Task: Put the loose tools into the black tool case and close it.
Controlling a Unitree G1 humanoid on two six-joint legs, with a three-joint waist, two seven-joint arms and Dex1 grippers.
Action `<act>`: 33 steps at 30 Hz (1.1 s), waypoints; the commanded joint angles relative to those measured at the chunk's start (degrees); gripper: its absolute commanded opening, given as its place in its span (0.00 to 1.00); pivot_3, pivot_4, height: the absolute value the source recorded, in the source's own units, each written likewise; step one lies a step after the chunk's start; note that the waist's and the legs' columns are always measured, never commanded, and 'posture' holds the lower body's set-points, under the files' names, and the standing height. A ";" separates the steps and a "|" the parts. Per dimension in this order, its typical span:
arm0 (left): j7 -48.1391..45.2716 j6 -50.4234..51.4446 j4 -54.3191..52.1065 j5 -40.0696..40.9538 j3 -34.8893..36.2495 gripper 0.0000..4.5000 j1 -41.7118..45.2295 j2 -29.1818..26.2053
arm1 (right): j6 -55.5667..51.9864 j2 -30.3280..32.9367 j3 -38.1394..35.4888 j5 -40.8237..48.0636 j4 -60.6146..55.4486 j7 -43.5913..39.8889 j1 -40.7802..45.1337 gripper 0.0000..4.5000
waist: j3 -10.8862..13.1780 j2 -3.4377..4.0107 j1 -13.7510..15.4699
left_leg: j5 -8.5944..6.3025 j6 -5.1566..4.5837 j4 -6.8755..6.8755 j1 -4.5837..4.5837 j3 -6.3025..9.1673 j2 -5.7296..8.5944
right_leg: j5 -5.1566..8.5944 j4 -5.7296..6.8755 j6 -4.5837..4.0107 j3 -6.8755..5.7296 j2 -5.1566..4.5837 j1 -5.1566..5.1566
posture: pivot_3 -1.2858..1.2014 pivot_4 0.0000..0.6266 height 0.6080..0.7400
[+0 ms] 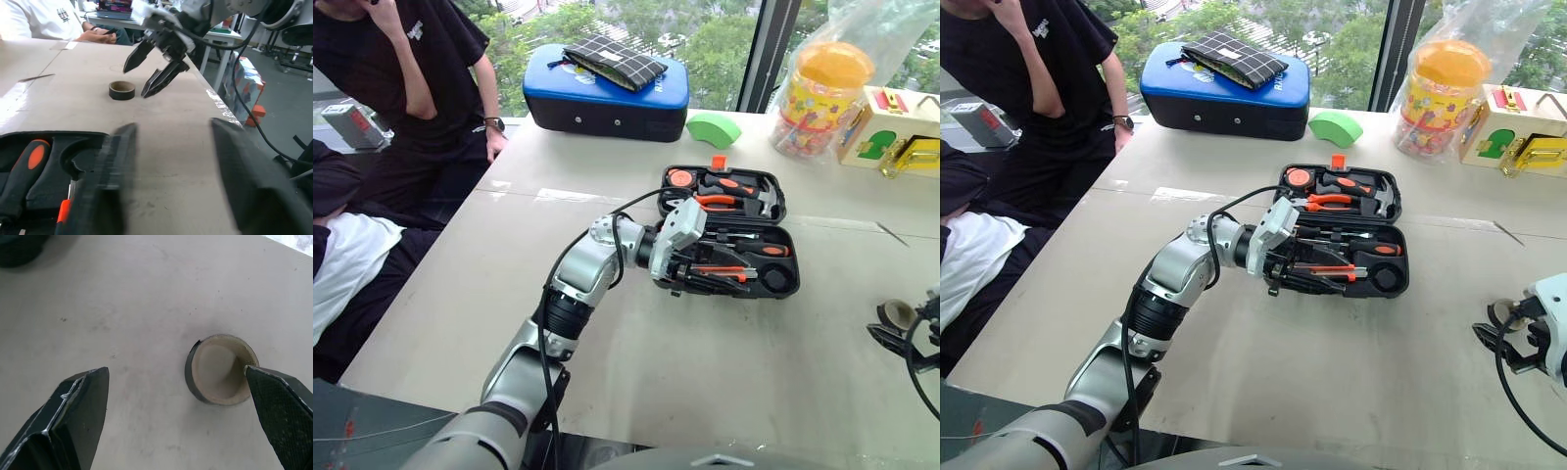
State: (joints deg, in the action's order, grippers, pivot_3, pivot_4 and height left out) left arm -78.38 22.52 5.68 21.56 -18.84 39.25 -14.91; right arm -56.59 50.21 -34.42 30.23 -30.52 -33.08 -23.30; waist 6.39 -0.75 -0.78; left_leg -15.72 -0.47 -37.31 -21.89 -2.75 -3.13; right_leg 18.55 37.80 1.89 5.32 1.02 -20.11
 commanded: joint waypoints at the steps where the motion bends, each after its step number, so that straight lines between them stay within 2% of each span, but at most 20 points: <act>1: 0.79 -0.67 -4.07 0.25 -0.28 0.69 0.31 -0.18 | -1.69 2.31 2.47 -1.93 2.04 0.66 2.74 1.00 | -0.04 0.07 0.08 | 0.00 0.00 0.01 -0.02 0.02 0.00 | 0.00 -0.02 0.00 0.01 0.01 0.00 | 0.52 0.24 1.00; 3: 1.39 -0.60 -4.88 0.10 -0.57 0.69 -0.05 -0.24 | -2.68 2.98 3.72 -2.13 3.62 0.33 4.32 1.00 | -0.09 0.16 0.21 | 0.00 0.00 0.01 -0.07 0.06 0.00 | 0.01 -0.08 0.02 0.08 0.05 0.00 | 0.52 0.24 1.00; 6: 2.56 0.25 -7.29 0.48 -0.63 0.70 -1.29 -0.91 | -5.04 4.51 6.72 -2.96 7.55 0.57 7.65 0.81 | -0.09 0.17 0.14 | -0.01 -0.01 0.02 -0.11 0.06 0.00 | 0.02 -0.14 0.04 0.16 0.10 0.00 | 0.52 0.24 1.00; 8: 3.49 1.22 -8.78 0.83 -0.50 0.70 -1.71 -1.33 | -5.66 4.95 7.85 -3.36 8.86 0.43 8.74 0.57 | -0.08 0.17 0.12 | -0.01 -0.01 0.03 -0.11 0.04 0.00 | 0.04 -0.14 0.07 0.20 0.09 0.00 | 0.52 0.24 1.00; 14: 5.81 3.58 -11.45 1.88 0.32 0.70 -2.09 -2.36 | -6.26 5.43 8.92 -3.98 9.56 -0.21 10.34 0.02 | -0.08 0.16 0.07 | -0.01 -0.02 0.01 -0.08 0.04 -0.01 | 0.05 -0.10 0.10 0.20 0.09 0.03 | 0.52 0.24 1.00; 19: 5.90 3.86 -11.43 2.88 1.84 0.70 -3.17 -4.56 | -7.36 6.65 5.73 -1.05 3.43 -3.65 10.11 0.01 | -0.02 0.25 -0.05 | -0.01 -0.02 0.01 -0.07 0.07 -0.01 | 0.06 -0.10 0.11 0.19 0.09 0.04 | 0.52 0.24 1.00; 21: 4.80 5.10 -13.09 4.63 4.24 0.70 -5.59 -8.11 | -8.99 6.75 3.70 4.87 -4.36 -5.87 14.17 0.01 | 0.11 0.31 -0.58 | -0.01 -0.01 0.03 -0.06 0.04 -0.03 | 0.06 -0.09 0.12 0.21 0.11 0.04 | 0.52 0.24 1.00; 23: 4.37 5.23 -14.40 5.52 6.07 0.70 -7.74 -11.04 | -11.00 6.71 4.98 8.47 -8.39 -5.40 19.63 0.01 | 0.22 0.36 -1.69 | -0.01 -0.01 0.07 -0.01 -0.01 -0.10 | 0.06 -0.02 0.12 0.28 0.20 0.02 | 0.52 0.24 1.00; 27: 3.55 5.33 -17.21 7.21 8.72 0.70 -11.87 -16.01 | -15.78 7.20 14.25 10.89 -10.32 -2.65 31.10 0.01 | 0.41 -0.01 -1.47 | 0.01 0.03 0.11 0.13 0.24 -0.20 | 0.07 0.06 0.11 0.20 0.22 0.09 | 0.52 0.24 1.00; 30: 3.92 5.46 -19.09 7.87 9.93 0.70 -14.42 -18.38 | -20.67 4.50 21.58 11.65 -8.93 0.56 39.82 0.01 | 0.48 -0.14 -0.99 | 0.00 0.01 0.10 0.05 0.24 -0.12 | 0.07 0.00 0.11 0.15 -0.11 0.09 | 0.52 0.24 1.00; 33: 5.52 5.54 -20.49 7.86 10.48 0.70 -16.10 -19.06 | -22.22 3.79 28.38 10.70 -7.10 0.96 43.67 0.01 | 0.50 -0.19 -0.36 | -0.06 -0.10 0.03 -0.10 0.23 -0.05 | 0.06 -0.14 0.13 0.10 -0.27 0.06 | 0.52 0.24 1.00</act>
State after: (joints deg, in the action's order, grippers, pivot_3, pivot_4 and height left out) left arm -73.45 28.32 -11.78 28.31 -9.37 23.53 -33.63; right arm -78.15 53.78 -7.50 41.25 -37.97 -32.63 19.63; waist 6.89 -0.94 -1.15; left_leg -15.78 -0.58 -37.28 -21.99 -2.53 -3.17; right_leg 18.61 37.64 2.02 5.41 0.59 -20.05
